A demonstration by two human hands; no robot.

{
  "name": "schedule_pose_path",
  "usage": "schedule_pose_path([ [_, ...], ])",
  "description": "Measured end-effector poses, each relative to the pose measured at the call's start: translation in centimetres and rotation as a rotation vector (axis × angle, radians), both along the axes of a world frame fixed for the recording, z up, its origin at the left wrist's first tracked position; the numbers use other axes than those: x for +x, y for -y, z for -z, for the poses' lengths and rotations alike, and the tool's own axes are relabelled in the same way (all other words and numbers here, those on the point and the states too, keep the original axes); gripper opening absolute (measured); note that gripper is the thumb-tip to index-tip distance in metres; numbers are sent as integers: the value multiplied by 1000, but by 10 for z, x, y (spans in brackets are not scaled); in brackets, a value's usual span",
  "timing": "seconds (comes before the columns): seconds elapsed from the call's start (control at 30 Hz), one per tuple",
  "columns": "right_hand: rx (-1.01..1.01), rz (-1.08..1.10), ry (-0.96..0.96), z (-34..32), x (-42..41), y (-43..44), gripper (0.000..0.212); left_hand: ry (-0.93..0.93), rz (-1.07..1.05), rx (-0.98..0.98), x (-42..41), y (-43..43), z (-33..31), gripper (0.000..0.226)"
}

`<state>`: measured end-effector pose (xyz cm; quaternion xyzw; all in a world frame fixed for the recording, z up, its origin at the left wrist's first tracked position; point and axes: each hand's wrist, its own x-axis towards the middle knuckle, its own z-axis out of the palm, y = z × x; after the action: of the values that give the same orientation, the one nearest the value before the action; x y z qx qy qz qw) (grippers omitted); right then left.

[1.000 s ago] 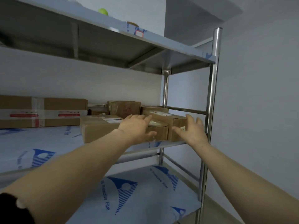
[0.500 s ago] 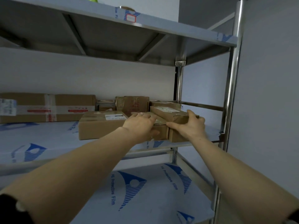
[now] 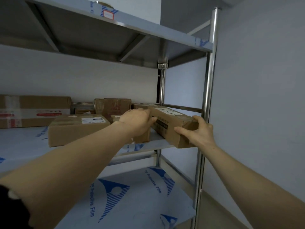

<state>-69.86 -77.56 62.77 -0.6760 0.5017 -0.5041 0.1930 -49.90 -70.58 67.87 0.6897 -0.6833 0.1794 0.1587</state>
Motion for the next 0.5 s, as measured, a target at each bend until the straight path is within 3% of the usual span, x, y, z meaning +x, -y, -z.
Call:
schedule_pose_path([
  [0.23,17,-138,38,1,-49,41,90,-232,-8,-30,-36,51,-13,37],
  [0.5,20,-394,109,3,-111,100,76,-442,-228,-8,-68,124,-22,40],
])
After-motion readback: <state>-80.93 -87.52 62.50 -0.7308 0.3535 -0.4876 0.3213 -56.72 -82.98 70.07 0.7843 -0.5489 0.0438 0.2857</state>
